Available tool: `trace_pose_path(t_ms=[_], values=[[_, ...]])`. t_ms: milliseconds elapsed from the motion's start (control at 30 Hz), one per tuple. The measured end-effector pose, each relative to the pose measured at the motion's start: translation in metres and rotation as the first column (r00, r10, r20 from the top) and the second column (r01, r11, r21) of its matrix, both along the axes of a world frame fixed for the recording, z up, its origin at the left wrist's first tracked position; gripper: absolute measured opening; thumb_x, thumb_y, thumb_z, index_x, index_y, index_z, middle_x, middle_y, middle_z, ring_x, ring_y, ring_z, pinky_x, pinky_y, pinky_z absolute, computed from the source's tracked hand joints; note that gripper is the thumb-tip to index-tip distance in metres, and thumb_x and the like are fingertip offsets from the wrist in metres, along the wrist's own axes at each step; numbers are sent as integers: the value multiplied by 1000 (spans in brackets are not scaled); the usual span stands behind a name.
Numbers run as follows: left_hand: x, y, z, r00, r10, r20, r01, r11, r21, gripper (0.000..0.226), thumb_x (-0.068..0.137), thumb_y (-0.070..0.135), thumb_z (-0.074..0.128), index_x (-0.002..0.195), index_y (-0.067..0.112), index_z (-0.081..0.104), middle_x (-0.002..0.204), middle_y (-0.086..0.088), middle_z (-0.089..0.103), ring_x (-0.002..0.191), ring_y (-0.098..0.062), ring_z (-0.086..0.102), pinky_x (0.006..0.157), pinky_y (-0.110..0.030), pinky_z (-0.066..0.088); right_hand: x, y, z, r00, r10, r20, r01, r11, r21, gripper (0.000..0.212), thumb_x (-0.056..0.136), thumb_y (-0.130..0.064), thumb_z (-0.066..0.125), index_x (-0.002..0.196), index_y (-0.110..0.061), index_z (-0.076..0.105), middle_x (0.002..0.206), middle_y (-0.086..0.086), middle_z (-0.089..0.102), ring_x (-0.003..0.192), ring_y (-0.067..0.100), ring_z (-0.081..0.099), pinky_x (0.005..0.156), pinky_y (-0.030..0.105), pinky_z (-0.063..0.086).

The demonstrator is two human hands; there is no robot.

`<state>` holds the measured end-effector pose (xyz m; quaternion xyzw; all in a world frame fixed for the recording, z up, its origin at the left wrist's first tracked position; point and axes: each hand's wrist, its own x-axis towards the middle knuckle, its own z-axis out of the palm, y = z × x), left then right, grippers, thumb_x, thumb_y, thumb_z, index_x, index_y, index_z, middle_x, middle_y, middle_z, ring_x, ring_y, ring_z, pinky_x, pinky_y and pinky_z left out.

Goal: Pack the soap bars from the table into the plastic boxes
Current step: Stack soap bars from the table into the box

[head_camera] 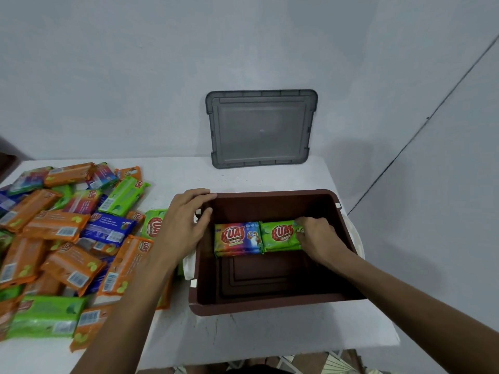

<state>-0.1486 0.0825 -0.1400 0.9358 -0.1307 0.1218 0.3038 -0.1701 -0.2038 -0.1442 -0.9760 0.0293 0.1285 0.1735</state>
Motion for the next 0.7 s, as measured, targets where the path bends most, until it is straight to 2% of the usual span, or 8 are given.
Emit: trace_pose_path(t_ms=[200, 433, 567, 700], values=[[0, -1, -1, 1000, 8, -16, -8, 1000, -8, 33, 92, 13, 60, 124, 18, 64, 127, -1, 59, 117, -18, 48, 95, -24, 34, 1, 3, 0, 1000, 24, -13, -25, 998, -54, 33, 98, -19, 48, 127, -9, 59, 117, 18, 63, 100, 35, 63, 83, 38, 52], [0, 0, -5, 1000, 9, -22, -10, 999, -37, 32, 94, 14, 57, 124, 19, 63, 128, 0, 58, 118, -16, 48, 95, -22, 34, -1, 2, 5, 999, 41, -21, -41, 999, -33, 31, 96, -18, 47, 122, -6, 60, 113, 18, 64, 94, 34, 65, 80, 41, 56], [-1, 2, -7, 999, -15, -31, 13, 999, -47, 33, 97, 22, 51, 128, 23, 60, 131, 3, 55, 119, -14, 47, 99, -25, 37, -3, 2, 15, 998, 70, -5, -70, 995, -74, 33, 96, -20, 49, 127, -10, 57, 115, 16, 65, 96, 32, 65, 79, 36, 53], [-5, 9, -9, 992, -82, -100, 75, 995, -68, 42, 95, 38, 41, 134, 29, 53, 140, 10, 46, 128, -9, 43, 106, -32, 38, -2, 13, 32, 991, 132, 39, -131, 991, -32, 45, 95, -25, 55, 139, -16, 50, 131, 10, 61, 115, 25, 60, 94, 33, 50]])
